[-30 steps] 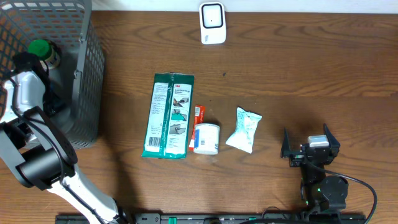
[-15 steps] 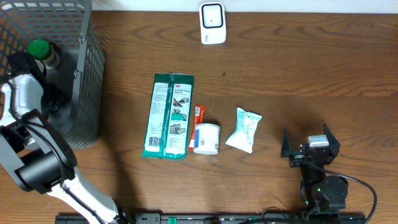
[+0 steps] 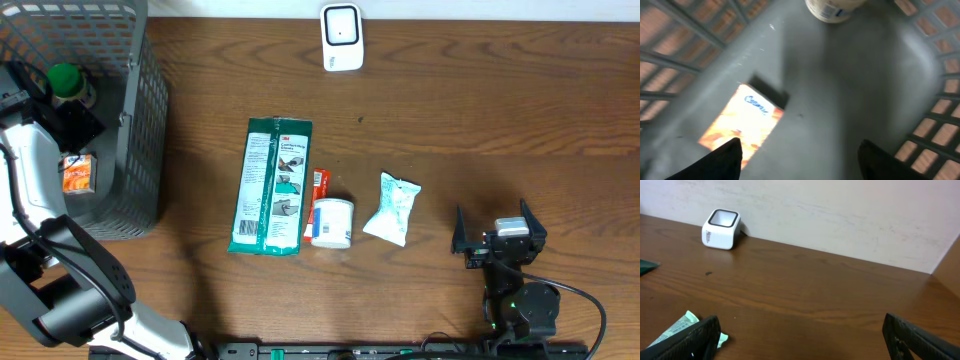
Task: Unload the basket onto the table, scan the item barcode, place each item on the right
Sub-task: 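Reach the left gripper into the basket and grasp the orange tissue pack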
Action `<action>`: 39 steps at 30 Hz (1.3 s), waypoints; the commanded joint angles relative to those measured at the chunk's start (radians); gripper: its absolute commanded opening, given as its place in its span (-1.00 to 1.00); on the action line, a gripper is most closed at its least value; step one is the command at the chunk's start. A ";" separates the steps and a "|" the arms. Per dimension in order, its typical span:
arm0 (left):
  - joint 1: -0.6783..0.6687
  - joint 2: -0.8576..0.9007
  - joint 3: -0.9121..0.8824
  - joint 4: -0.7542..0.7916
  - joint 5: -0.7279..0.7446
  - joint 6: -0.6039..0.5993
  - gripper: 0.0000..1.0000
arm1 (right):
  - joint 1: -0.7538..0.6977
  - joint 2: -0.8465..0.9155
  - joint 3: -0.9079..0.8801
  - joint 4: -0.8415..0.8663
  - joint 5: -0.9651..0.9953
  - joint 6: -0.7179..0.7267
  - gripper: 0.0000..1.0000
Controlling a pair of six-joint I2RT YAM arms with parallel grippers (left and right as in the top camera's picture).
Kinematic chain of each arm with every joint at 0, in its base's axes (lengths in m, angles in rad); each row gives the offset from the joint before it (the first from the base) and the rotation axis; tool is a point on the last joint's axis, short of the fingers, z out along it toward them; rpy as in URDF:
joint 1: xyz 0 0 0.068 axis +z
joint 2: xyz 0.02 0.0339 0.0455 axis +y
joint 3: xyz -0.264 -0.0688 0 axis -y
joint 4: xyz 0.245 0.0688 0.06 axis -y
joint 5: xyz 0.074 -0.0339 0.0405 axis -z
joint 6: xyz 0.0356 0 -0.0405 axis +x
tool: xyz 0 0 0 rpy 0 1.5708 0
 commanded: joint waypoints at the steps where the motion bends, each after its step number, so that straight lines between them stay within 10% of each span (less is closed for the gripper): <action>1: 0.005 0.033 0.008 -0.021 -0.106 0.037 0.64 | -0.005 -0.002 -0.001 -0.004 0.010 -0.010 0.99; 26: 0.105 0.232 0.005 -0.039 0.005 0.163 0.68 | -0.005 -0.002 -0.001 -0.004 0.010 -0.010 0.99; 32: 0.105 0.225 0.011 -0.041 0.008 0.161 -0.36 | -0.005 -0.002 -0.001 -0.004 0.010 -0.010 0.99; 39: 0.105 0.131 0.019 -0.034 0.007 0.149 -0.46 | -0.005 -0.002 -0.001 -0.004 0.010 -0.010 0.98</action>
